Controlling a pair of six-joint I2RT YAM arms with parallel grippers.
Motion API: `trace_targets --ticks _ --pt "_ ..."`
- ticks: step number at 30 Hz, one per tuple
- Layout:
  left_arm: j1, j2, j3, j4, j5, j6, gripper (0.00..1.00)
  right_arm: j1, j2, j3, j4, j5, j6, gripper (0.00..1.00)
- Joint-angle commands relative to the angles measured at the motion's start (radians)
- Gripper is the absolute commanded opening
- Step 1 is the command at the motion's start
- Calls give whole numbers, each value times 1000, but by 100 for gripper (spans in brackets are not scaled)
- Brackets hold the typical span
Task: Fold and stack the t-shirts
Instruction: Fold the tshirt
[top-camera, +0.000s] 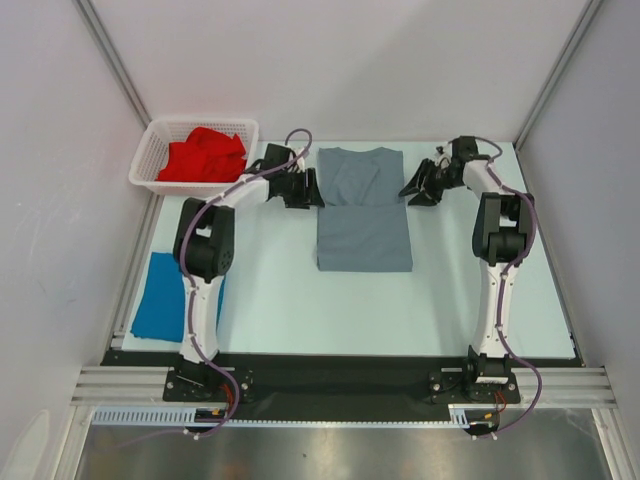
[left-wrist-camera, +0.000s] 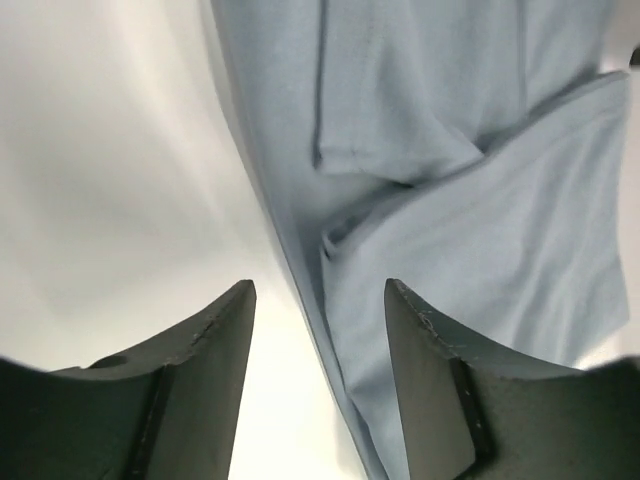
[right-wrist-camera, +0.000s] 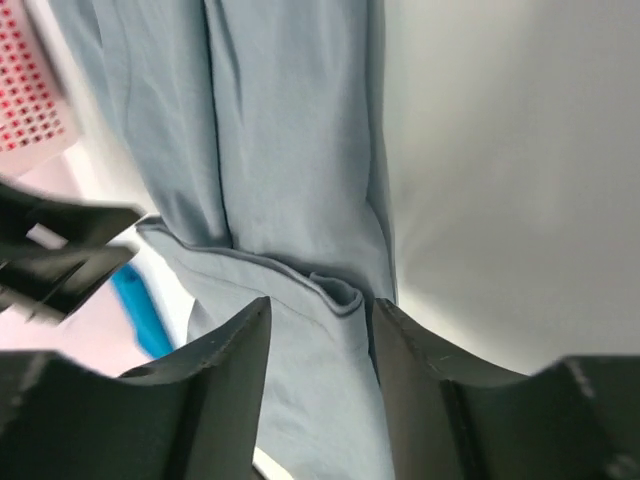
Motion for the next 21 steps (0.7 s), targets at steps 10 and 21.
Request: trace_targets --ticks 10,21 --pt "-114 -382 -307 101 131 -107 32 65 -350 -178 -272 235 -115 51" --pt "-163 -327 -507 169 113 -149 10 178 -489 -666 55 -94 -26 5"
